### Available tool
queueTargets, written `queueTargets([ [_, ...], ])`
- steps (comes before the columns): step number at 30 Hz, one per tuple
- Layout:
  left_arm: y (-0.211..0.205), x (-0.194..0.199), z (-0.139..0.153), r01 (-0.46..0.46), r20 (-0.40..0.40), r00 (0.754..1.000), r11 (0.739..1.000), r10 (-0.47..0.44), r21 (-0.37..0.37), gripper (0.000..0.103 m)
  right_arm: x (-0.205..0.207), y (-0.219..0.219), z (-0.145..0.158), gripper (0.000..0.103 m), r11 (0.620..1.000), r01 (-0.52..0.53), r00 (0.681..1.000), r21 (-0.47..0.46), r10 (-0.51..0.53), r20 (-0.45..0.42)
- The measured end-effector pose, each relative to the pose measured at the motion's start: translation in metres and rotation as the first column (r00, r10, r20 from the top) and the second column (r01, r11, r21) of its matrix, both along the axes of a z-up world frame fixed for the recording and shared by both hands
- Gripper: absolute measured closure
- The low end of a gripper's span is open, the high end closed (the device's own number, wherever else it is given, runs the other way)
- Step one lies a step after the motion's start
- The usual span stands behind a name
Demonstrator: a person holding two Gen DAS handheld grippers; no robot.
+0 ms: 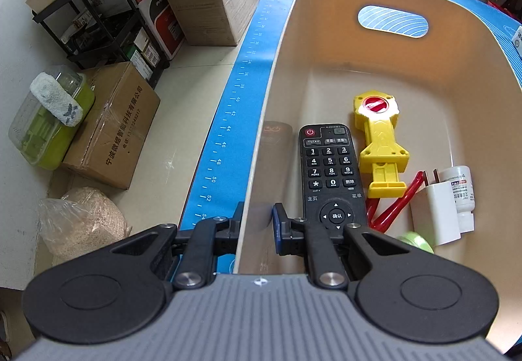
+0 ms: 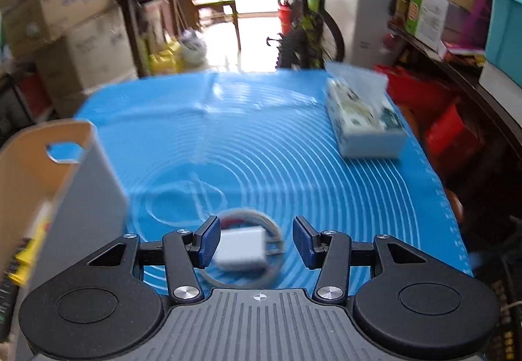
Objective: Organize rigid objects
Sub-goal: 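Grasp the roll of clear tape by its rim with the right gripper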
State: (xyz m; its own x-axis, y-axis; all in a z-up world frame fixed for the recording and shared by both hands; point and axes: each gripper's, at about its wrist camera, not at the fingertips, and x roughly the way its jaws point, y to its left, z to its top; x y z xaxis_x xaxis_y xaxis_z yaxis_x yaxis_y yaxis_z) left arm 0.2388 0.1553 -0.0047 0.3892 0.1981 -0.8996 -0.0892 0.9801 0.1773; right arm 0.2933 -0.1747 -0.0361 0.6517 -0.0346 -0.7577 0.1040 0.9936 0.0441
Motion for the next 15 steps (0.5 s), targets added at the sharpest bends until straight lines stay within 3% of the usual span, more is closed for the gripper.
queueTargets([
  [9, 0.0, 0.0, -0.001, 0.001, 0.0, 1.0, 1.0, -0.001, 0.002, 0.085, 0.006, 0.0, -0.033, 0.043, 0.999, 0.004, 0.993, -0.049, -0.01, -0.117],
  [15, 0.001, -0.001, 0.0, 0.001, 0.0, 1.0, 1.0, -0.001, 0.003, 0.085, 0.012, -0.007, -0.044, 0.044, 0.999, 0.038, 0.99, -0.008, -0.039, -0.139],
])
